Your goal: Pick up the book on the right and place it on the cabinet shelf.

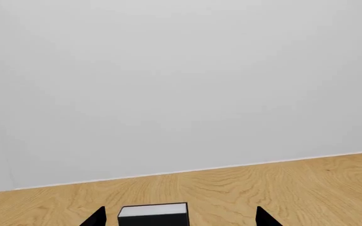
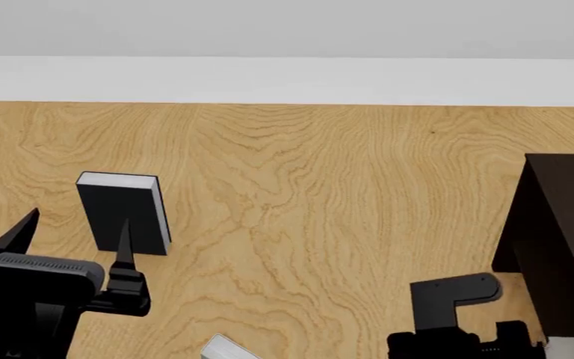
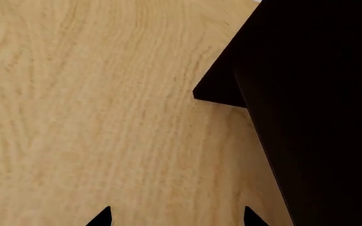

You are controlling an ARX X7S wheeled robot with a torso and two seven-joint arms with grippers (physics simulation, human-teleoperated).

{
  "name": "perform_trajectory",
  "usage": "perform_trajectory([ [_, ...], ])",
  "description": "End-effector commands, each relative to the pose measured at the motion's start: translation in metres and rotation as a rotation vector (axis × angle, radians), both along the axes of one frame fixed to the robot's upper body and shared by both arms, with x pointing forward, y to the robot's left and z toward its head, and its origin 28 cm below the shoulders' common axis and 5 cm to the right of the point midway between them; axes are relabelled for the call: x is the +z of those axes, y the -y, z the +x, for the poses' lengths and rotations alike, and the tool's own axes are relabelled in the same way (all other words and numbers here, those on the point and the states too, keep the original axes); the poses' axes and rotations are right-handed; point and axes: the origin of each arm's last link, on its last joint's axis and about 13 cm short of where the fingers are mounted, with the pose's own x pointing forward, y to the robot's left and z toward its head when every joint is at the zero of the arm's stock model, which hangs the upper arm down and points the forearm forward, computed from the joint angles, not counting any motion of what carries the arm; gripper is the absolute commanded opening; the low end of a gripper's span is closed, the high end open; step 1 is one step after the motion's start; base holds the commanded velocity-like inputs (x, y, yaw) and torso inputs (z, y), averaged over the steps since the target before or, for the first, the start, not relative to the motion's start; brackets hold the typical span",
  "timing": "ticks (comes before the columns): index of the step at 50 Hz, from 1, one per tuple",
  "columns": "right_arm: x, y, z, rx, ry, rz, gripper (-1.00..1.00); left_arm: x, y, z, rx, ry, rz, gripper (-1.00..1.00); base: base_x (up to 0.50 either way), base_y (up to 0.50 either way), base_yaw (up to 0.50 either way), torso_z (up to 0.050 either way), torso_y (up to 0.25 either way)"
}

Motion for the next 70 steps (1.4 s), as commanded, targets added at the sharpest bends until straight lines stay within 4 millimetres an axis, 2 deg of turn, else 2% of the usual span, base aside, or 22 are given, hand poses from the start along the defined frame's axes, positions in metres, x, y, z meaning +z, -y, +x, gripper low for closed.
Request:
perform_trajectory([
  [1,0.005,-0.009,0.006,0.065,0.032,0.039,1.00,0.001,0.000,0.000,0.000,0.000,-0.001,1.00,0.00,0.00,0.00,0.000,0.000],
  [9,0.014,-0.014,0.013,0.064,0.083,0.087,1.00,0.002,0.000,0.000,0.001,0.002,0.000,1.00,0.00,0.00,0.00,0.000,0.000],
  [17,0.041,-0.018,0.008,0.040,0.155,0.111,1.00,0.002,-0.001,-0.001,0.001,0.005,-0.005,1.00,0.00,0.00,0.00,0.000,0.000],
  [23,0.058,-0.019,0.001,0.016,0.210,0.134,1.00,0.009,-0.004,-0.002,0.011,0.020,-0.022,1.00,0.00,0.00,0.00,0.000,0.000],
  [28,0.082,-0.023,-0.007,0.022,0.294,0.150,1.00,0.017,-0.006,-0.008,0.014,0.039,-0.038,1.00,0.00,0.00,0.00,0.000,0.000],
  [35,0.091,-0.032,-0.019,0.057,0.321,0.141,1.00,0.027,-0.007,-0.017,0.016,0.063,-0.051,1.00,0.00,0.00,0.00,0.000,0.000],
  [42,0.114,-0.038,-0.032,0.094,0.384,0.127,1.00,0.038,-0.003,-0.027,0.001,0.098,-0.048,1.00,0.00,0.00,0.00,0.000,0.000],
  [59,0.146,-0.045,-0.057,0.098,0.467,0.124,1.00,0.053,-0.001,-0.039,-0.025,0.149,-0.059,1.00,0.00,0.00,0.00,0.000,0.000],
  [70,0.154,-0.048,-0.063,0.122,0.503,0.127,1.00,0.056,-0.002,-0.042,-0.025,0.161,-0.065,1.00,0.00,0.00,0.00,0.000,0.000],
])
